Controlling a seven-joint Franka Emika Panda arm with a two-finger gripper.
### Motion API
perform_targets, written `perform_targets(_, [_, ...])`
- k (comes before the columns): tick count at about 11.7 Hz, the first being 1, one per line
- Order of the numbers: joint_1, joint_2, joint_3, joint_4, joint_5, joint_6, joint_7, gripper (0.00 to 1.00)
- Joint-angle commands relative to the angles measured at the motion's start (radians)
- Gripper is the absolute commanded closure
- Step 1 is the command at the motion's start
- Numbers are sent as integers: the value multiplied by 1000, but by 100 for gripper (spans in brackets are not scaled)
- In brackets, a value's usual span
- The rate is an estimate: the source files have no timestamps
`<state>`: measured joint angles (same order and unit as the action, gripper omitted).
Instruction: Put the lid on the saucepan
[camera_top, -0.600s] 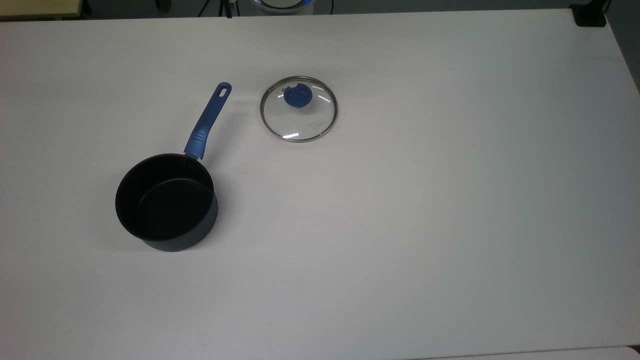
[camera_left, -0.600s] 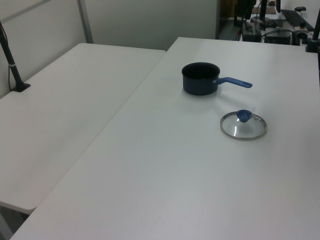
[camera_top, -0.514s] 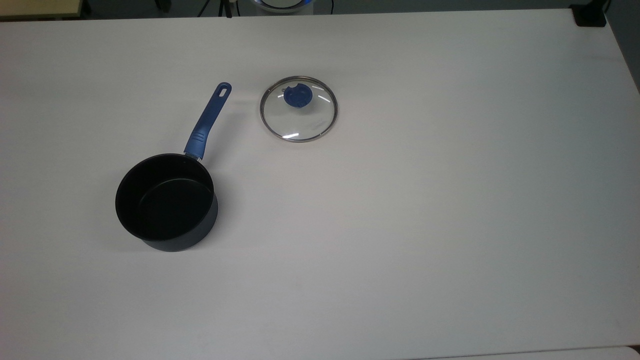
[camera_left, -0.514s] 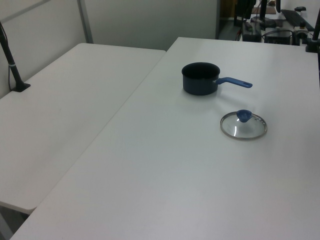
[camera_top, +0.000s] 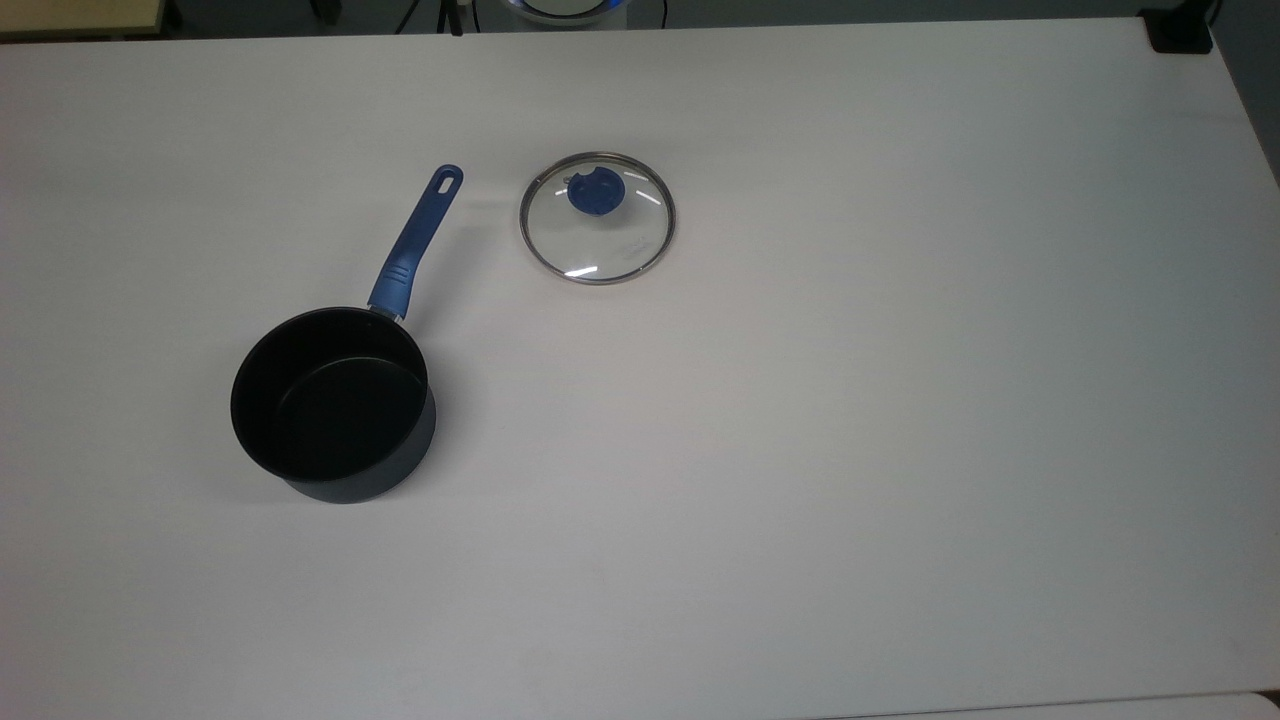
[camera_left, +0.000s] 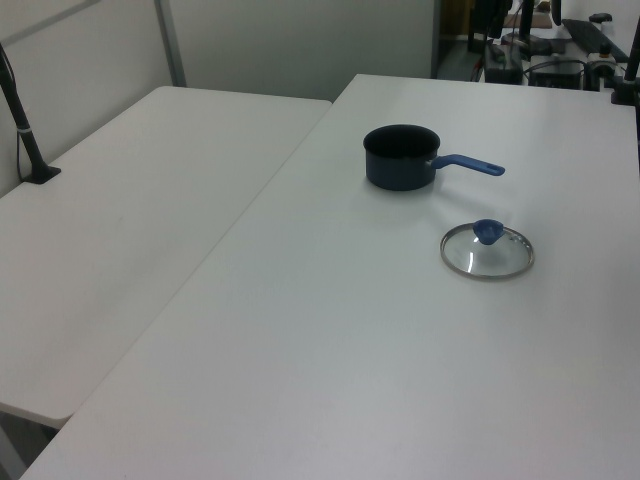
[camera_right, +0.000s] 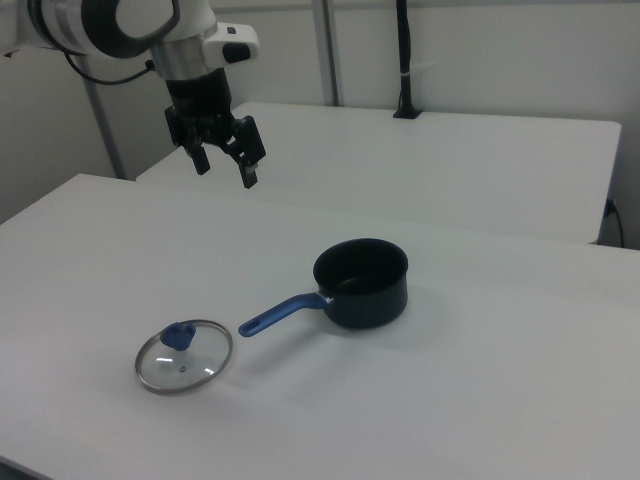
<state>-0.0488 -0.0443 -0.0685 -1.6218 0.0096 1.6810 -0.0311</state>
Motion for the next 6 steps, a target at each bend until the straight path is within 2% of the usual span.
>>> perform_targets(1, [15,9,-16,19,20,2,10,0])
perform_targets(5, [12,0,-16,0,10,-27,-24,0])
perform_targets(6, [10,3,-16,-16,-2,-46,-162,0])
